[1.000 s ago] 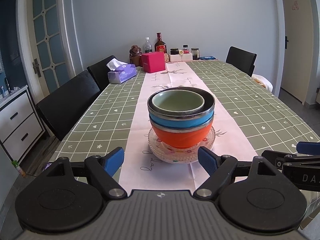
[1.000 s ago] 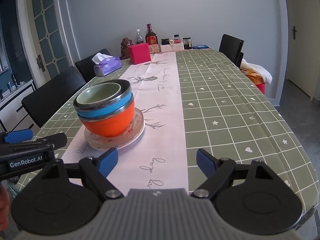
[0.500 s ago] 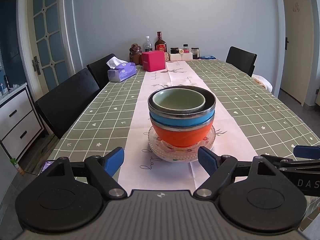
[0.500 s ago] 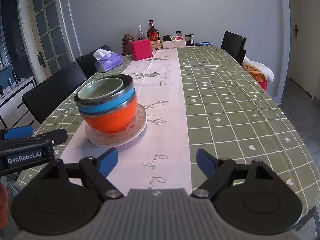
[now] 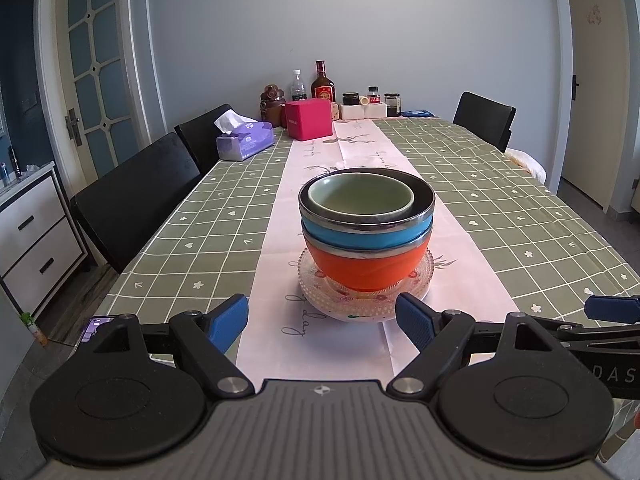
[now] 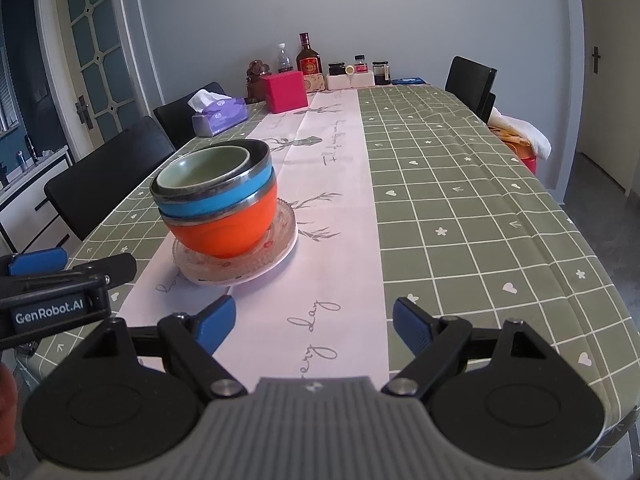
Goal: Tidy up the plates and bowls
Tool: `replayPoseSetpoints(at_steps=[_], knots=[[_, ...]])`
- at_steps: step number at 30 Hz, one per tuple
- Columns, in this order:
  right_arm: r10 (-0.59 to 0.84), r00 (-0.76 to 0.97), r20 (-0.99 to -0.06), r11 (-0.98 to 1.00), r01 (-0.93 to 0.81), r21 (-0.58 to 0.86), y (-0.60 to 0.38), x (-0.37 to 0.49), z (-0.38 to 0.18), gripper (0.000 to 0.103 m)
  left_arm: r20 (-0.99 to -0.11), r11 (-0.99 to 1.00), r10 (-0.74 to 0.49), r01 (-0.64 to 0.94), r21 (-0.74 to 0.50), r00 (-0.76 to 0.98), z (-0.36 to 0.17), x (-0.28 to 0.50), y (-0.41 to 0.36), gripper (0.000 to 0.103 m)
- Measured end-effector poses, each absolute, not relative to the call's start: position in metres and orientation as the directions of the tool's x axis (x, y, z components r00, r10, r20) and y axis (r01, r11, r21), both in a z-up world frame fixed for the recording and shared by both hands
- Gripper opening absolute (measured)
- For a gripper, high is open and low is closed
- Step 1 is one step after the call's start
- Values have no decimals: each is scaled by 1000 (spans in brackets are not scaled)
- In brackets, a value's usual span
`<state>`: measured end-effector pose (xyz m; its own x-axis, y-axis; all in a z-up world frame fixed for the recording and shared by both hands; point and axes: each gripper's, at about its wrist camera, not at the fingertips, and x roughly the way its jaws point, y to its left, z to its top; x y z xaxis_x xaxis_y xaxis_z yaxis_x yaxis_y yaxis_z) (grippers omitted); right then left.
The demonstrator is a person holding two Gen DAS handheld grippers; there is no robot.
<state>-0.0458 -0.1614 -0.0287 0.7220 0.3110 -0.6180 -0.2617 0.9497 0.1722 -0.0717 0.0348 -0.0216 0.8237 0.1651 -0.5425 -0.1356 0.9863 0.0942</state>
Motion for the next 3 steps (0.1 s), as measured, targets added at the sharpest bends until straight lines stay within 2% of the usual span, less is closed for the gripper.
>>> replayPoseSetpoints(at_steps=[3], knots=[[312, 718, -621, 949, -262, 174, -161, -45, -30, 84, -546, 986, 165, -139, 88, 821, -22, -71, 36, 98]])
